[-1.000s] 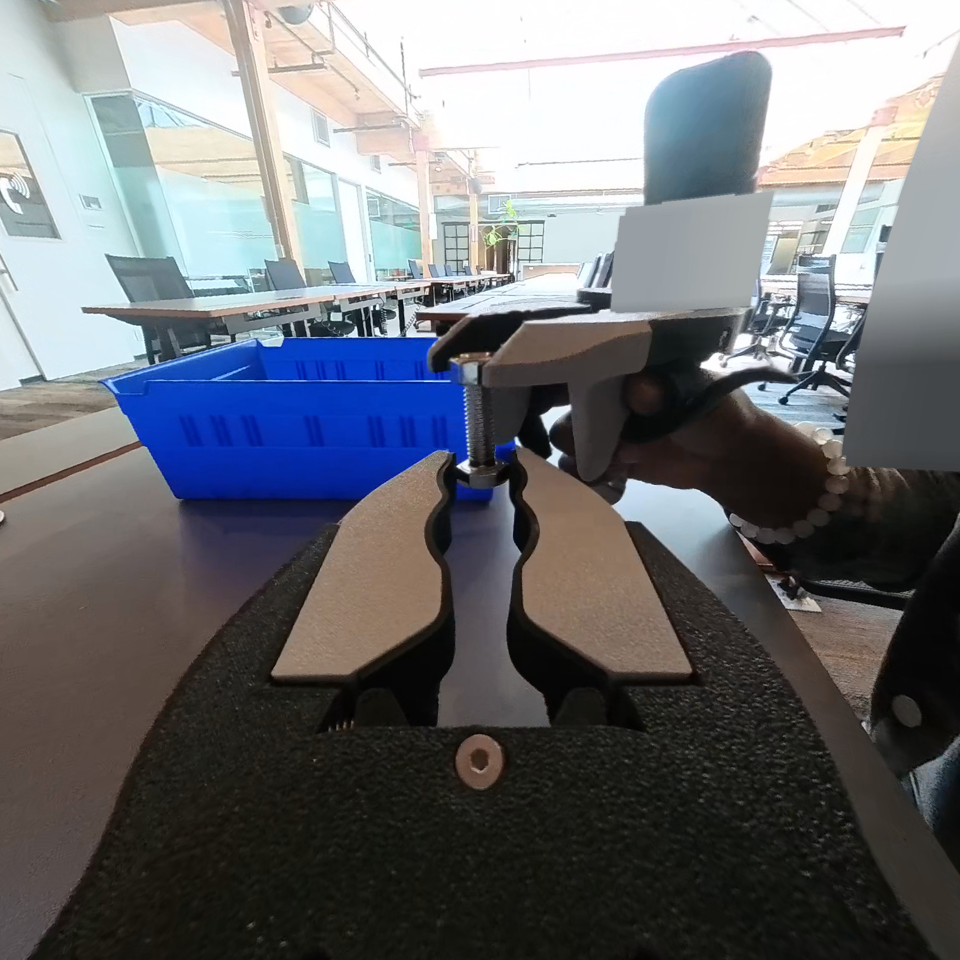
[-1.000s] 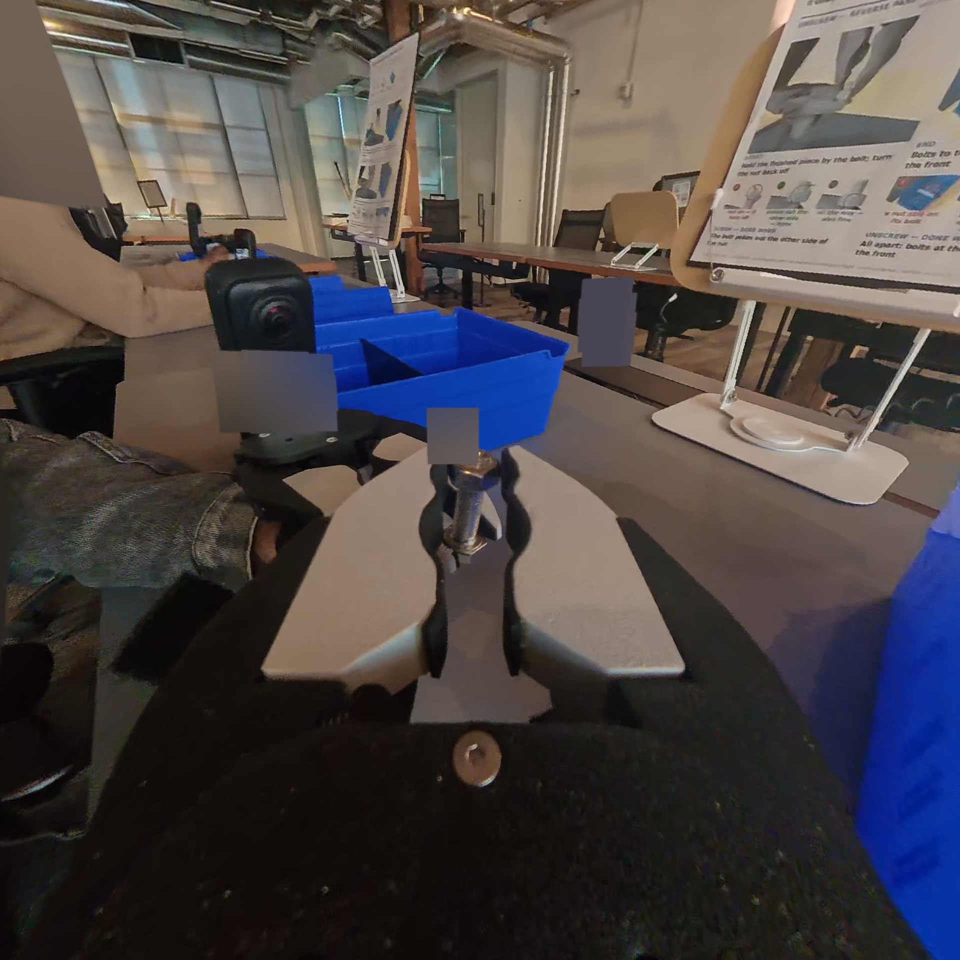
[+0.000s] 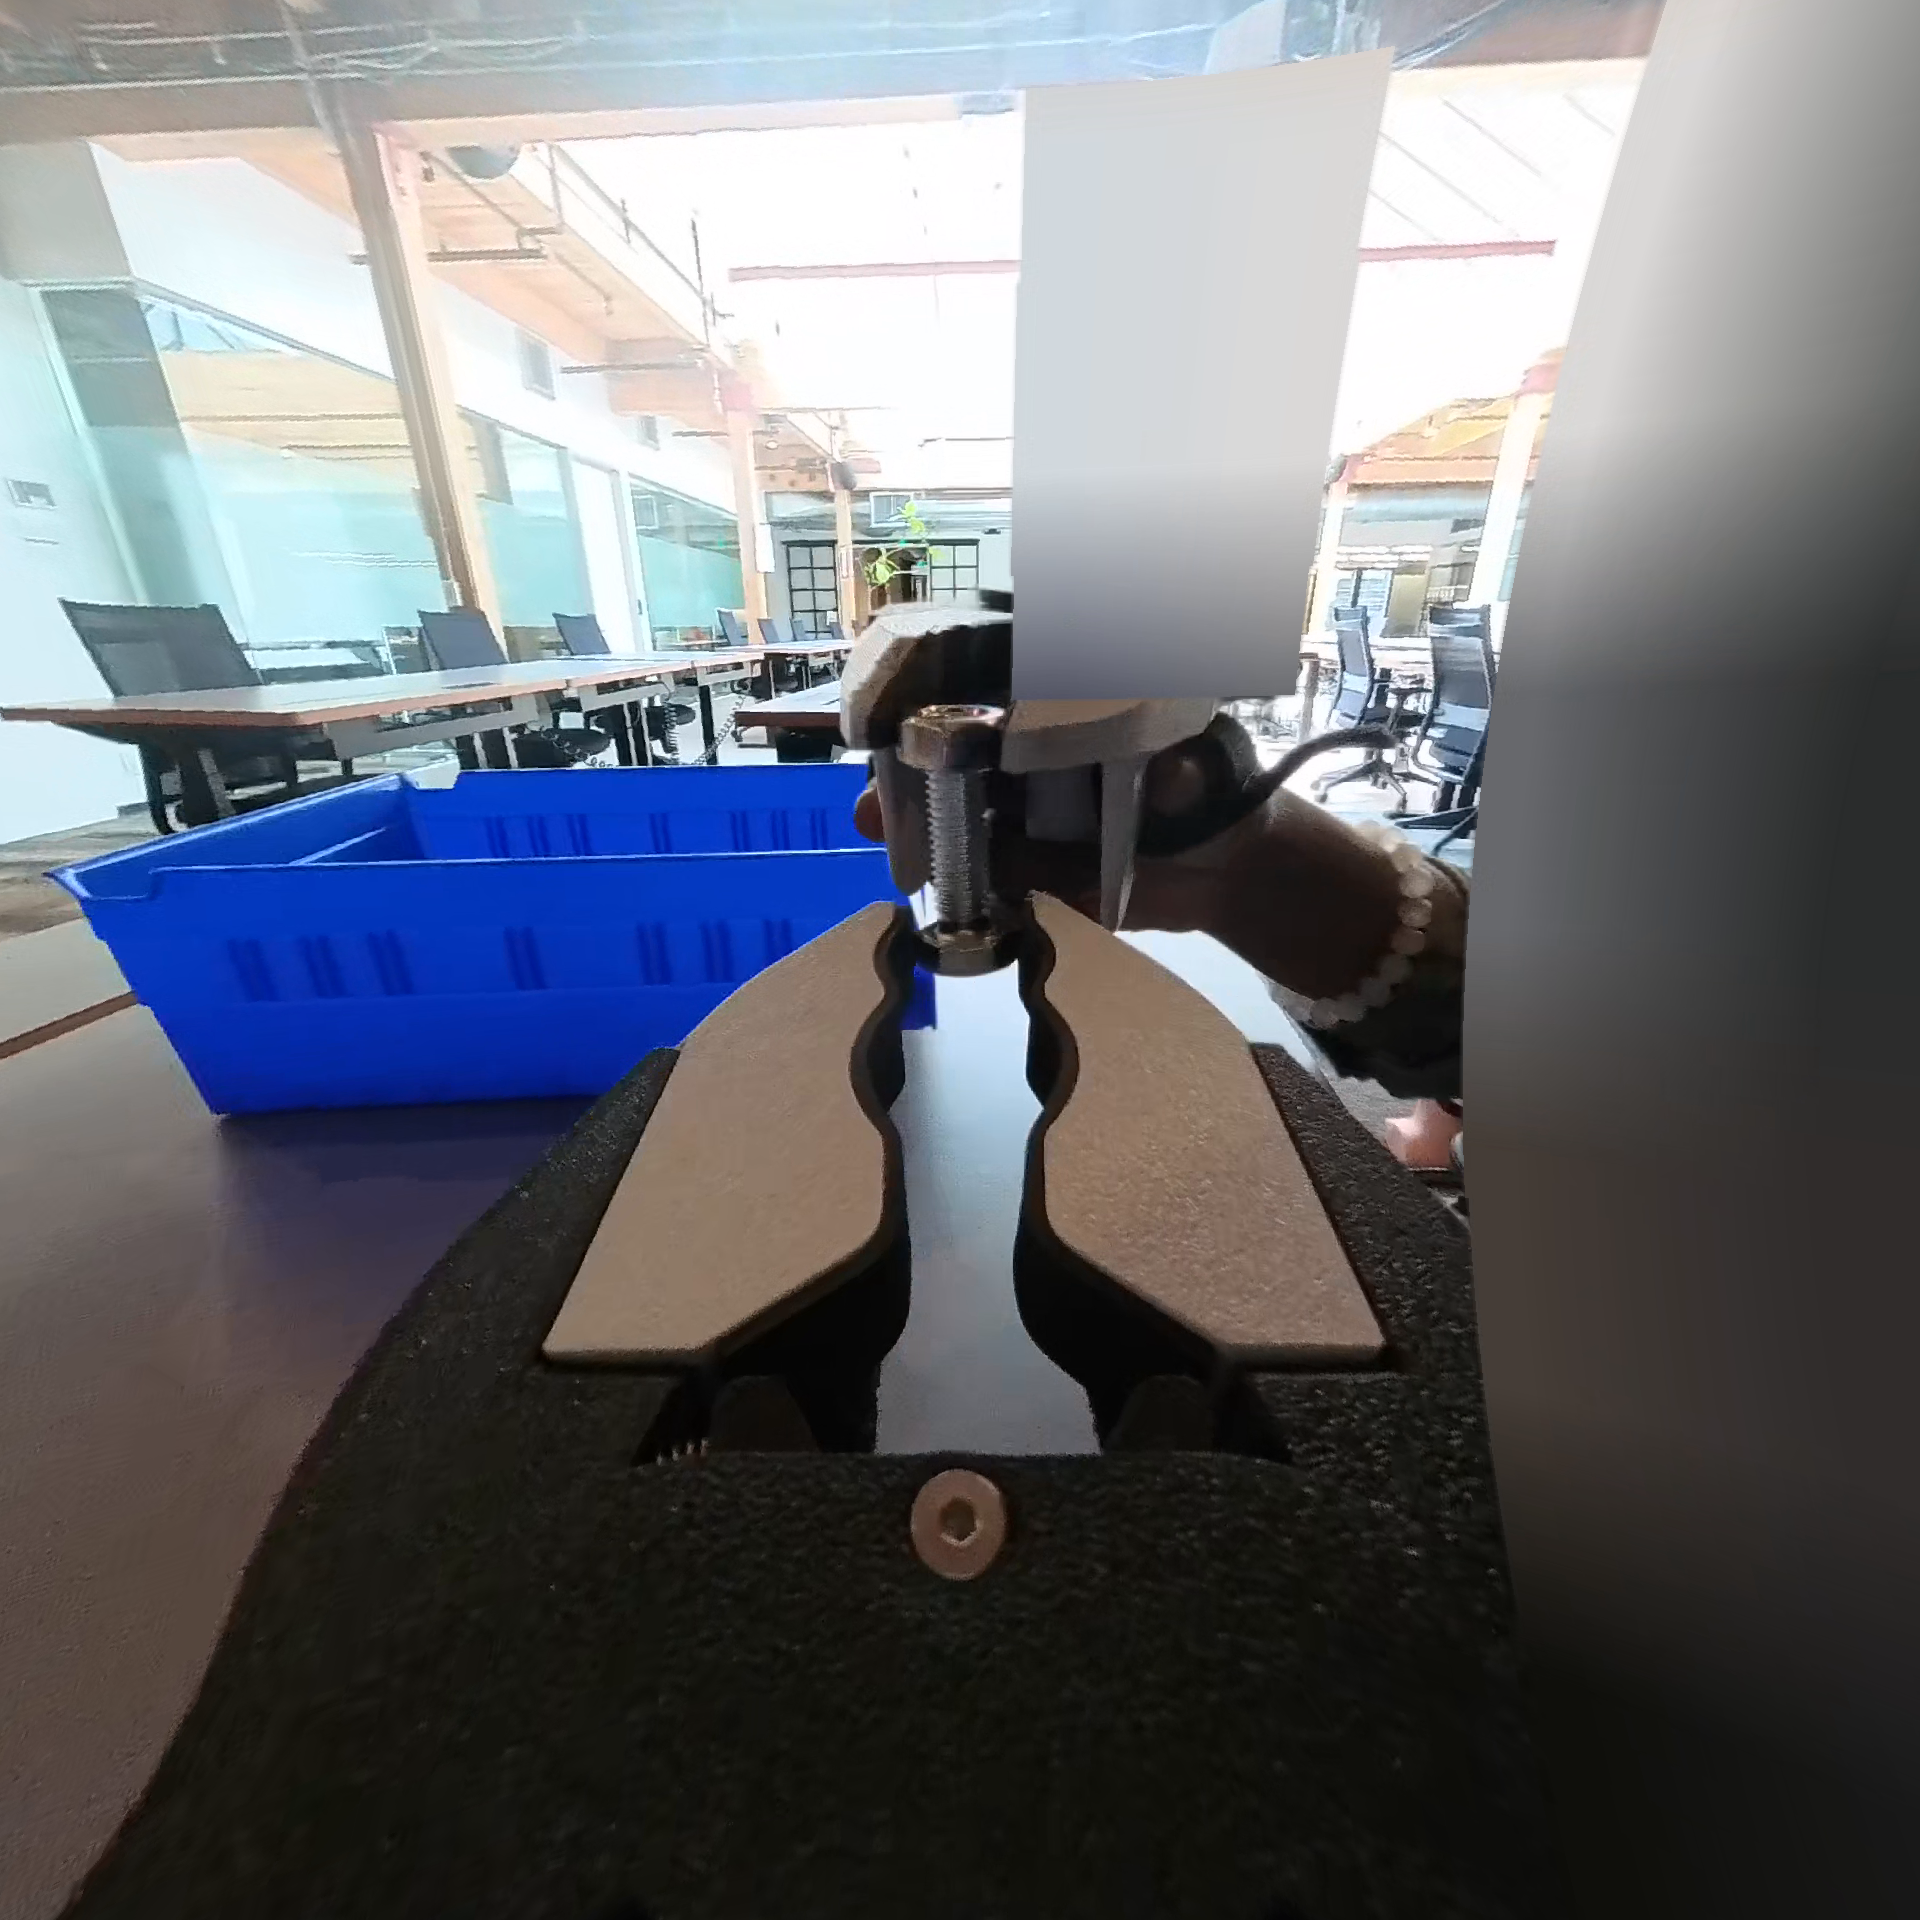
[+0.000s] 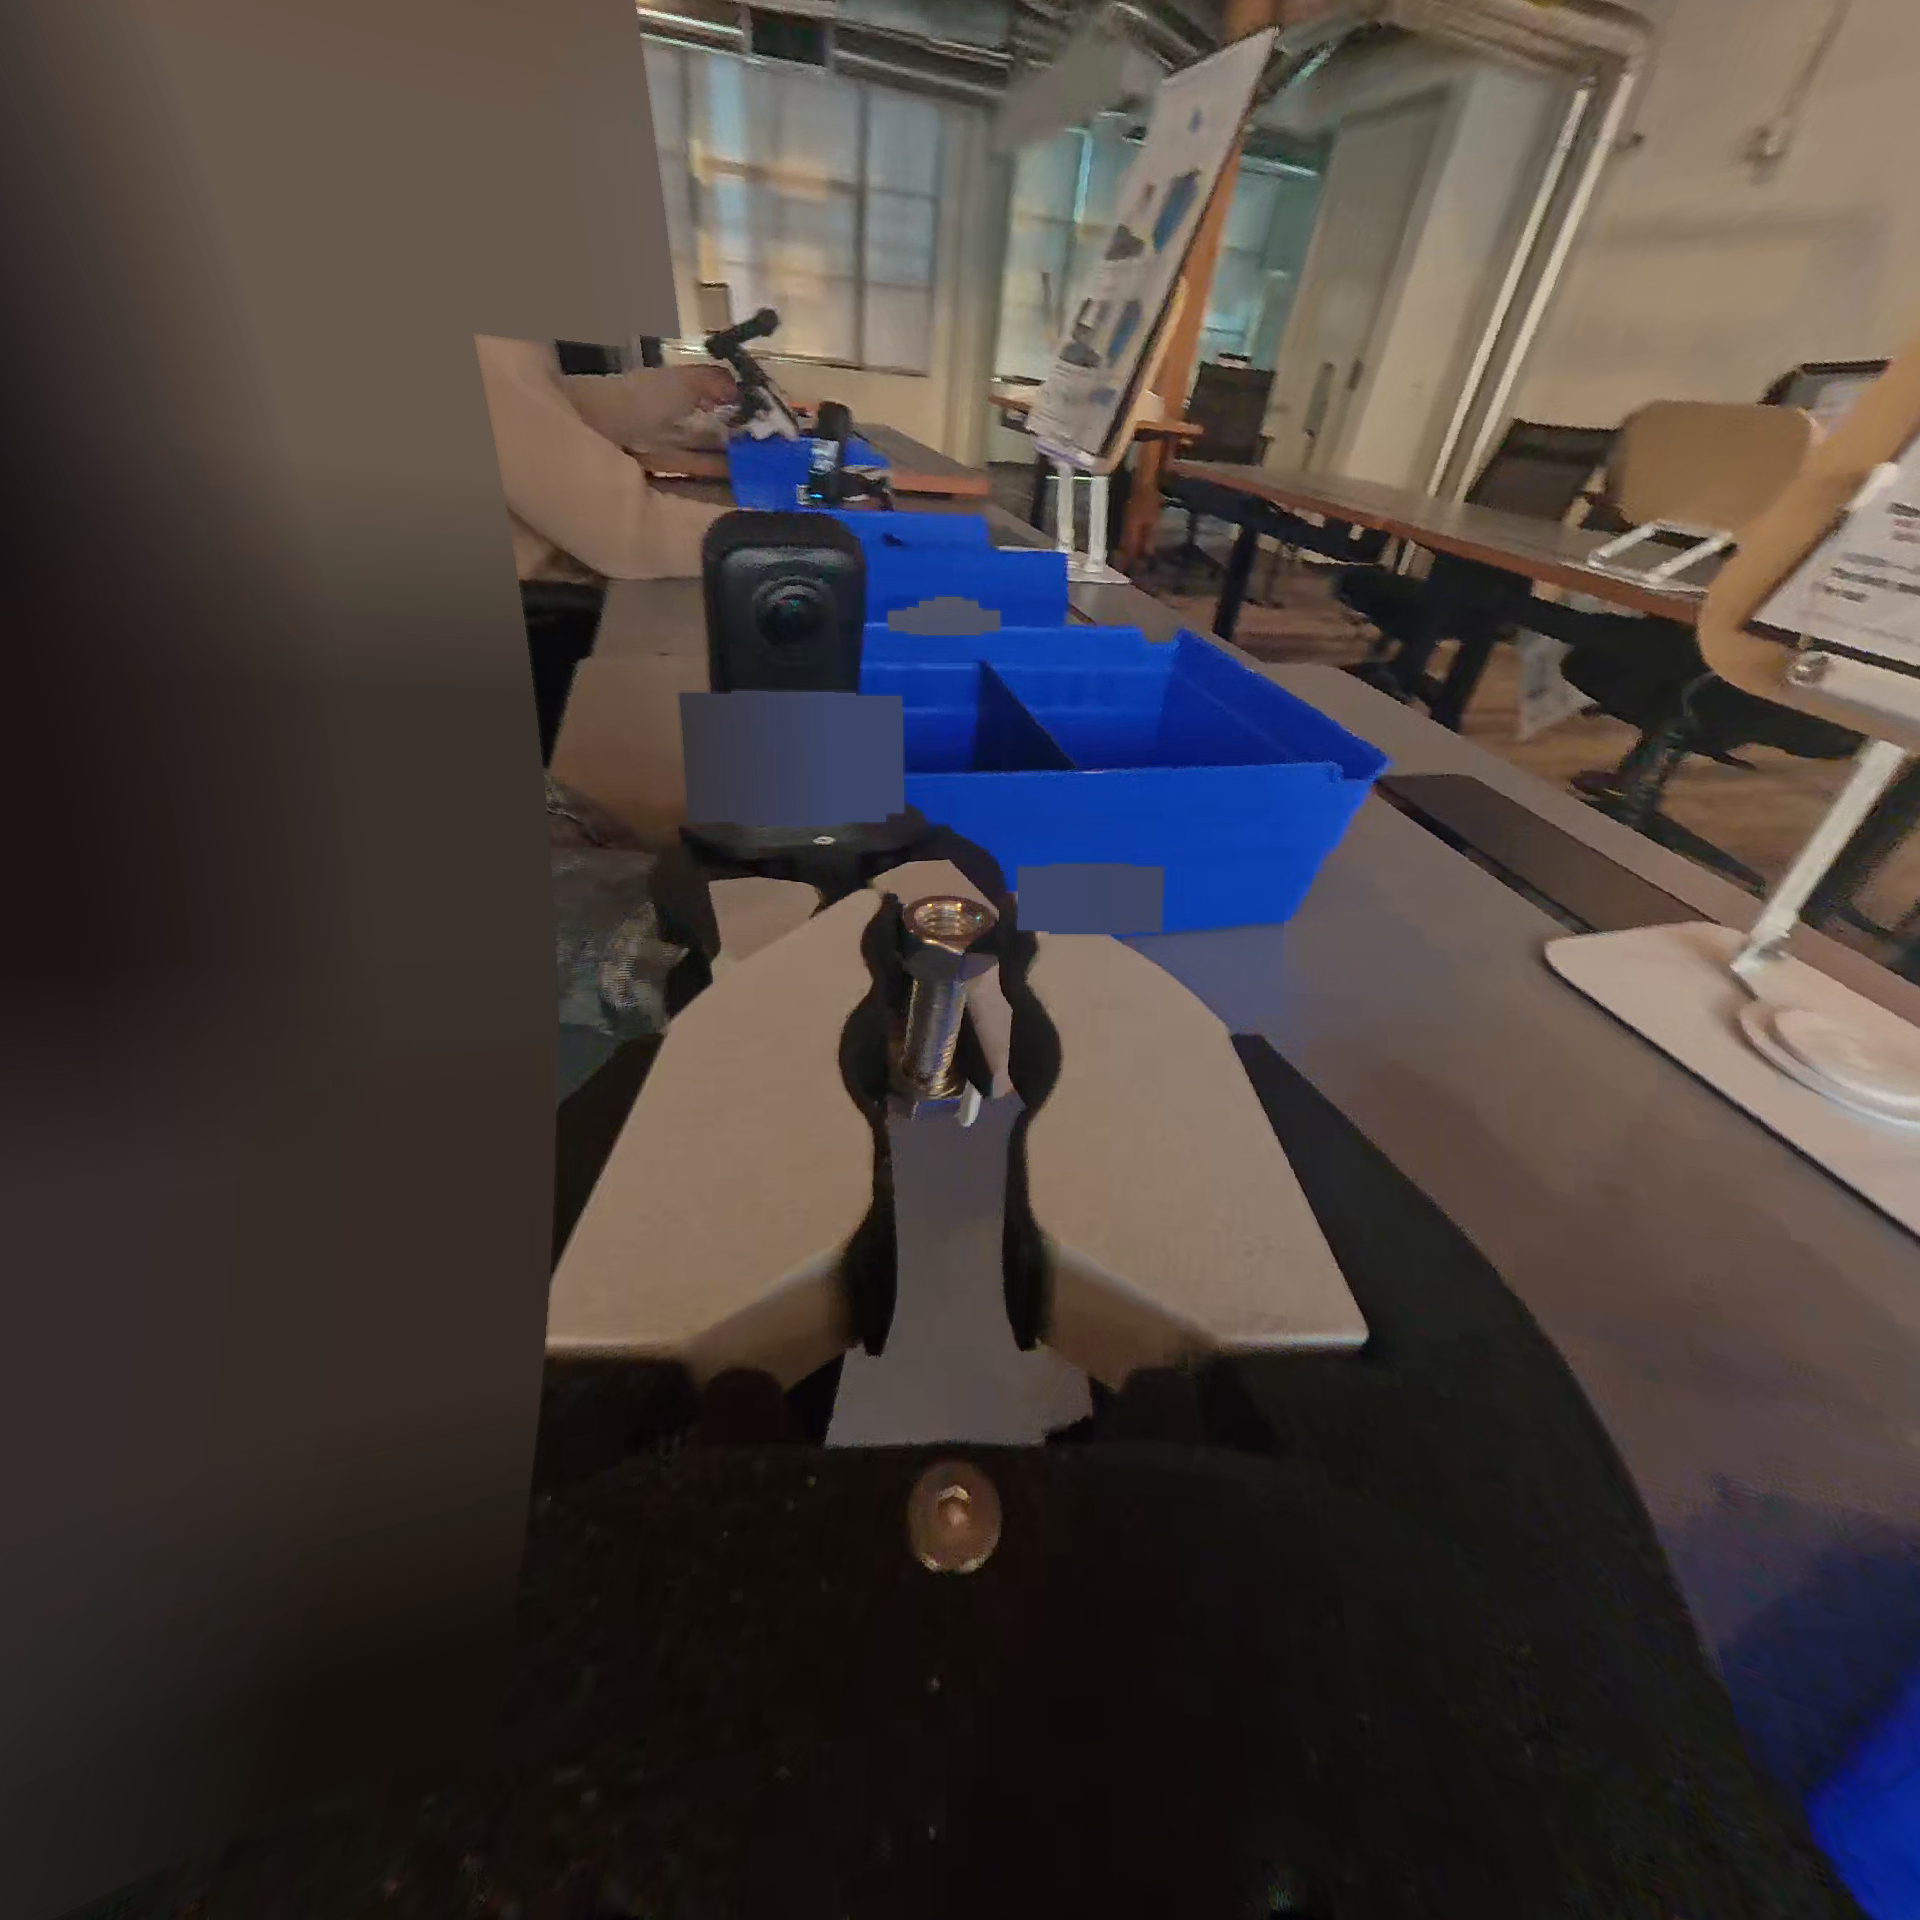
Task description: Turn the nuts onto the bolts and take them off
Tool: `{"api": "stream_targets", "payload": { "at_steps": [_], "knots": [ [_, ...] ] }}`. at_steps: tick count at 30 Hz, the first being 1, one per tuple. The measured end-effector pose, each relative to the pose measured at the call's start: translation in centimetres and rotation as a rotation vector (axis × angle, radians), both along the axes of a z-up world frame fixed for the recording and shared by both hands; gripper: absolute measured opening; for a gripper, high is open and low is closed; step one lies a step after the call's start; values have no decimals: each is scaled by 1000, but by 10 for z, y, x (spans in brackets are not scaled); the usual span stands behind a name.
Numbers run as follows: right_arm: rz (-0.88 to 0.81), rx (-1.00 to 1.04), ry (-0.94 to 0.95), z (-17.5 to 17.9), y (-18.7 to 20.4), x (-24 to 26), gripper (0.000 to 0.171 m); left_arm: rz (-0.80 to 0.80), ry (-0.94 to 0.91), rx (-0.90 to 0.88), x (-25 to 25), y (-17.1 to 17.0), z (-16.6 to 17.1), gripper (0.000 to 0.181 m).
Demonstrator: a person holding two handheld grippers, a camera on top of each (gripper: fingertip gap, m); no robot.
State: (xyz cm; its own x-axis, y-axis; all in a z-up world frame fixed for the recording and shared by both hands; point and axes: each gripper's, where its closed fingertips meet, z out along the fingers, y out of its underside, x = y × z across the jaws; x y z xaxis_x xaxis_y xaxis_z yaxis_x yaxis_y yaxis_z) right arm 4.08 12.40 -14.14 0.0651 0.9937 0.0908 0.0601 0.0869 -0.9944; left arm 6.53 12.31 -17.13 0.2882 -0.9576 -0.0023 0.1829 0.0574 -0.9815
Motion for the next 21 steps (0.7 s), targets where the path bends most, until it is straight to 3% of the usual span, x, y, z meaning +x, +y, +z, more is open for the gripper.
{"api": "stream_targets", "payload": {
  "at_steps": [9,21],
  "knots": [
    [-224,-2,100,1,8,0,17,22,-7,-12,-1,4,0,18],
    [95,-140,192,12,-16,2,17,-198,-75,-39,3,-23,10,19]
  ]
}}
